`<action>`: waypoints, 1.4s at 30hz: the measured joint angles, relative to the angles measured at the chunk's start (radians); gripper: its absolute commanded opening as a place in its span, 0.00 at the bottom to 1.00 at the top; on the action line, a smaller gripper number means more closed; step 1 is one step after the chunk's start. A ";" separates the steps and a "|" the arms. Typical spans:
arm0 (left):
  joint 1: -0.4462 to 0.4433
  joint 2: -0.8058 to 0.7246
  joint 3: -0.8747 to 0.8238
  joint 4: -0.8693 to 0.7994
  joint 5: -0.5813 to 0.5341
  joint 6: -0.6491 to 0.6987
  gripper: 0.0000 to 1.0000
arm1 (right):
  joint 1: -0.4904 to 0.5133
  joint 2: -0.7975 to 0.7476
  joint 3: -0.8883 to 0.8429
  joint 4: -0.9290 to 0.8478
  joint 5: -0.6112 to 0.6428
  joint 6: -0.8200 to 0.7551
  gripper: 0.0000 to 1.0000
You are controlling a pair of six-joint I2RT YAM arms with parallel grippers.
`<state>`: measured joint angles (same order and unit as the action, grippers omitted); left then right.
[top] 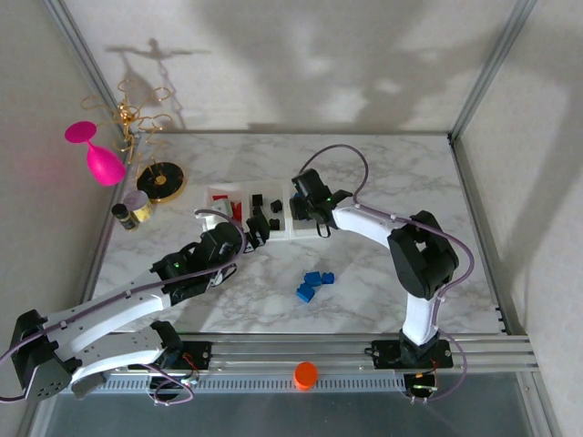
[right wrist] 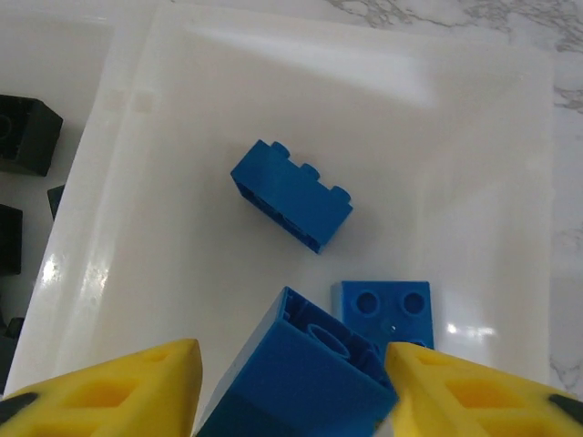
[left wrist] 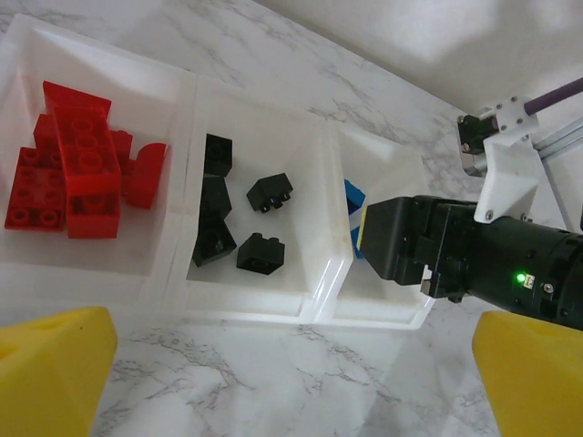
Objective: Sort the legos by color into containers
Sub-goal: Place the lego in the container, then pick up the lego from the bottom-center of the table.
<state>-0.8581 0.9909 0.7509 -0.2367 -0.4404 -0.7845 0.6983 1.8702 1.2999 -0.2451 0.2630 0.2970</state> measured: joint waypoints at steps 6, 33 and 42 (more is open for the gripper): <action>0.003 -0.014 0.000 0.000 0.018 0.007 1.00 | 0.000 -0.019 0.005 0.000 -0.006 -0.007 0.64; -0.137 -0.082 -0.100 0.007 0.077 -0.089 1.00 | 0.160 -0.432 -0.402 -0.145 -0.108 0.116 0.71; -0.155 -0.083 -0.113 -0.002 0.069 -0.127 1.00 | 0.249 -0.409 -0.453 -0.148 -0.110 0.203 0.69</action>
<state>-1.0130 0.9081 0.6380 -0.2382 -0.3710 -0.9119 0.9478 1.4609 0.8467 -0.3927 0.1532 0.4999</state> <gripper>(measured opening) 0.994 0.701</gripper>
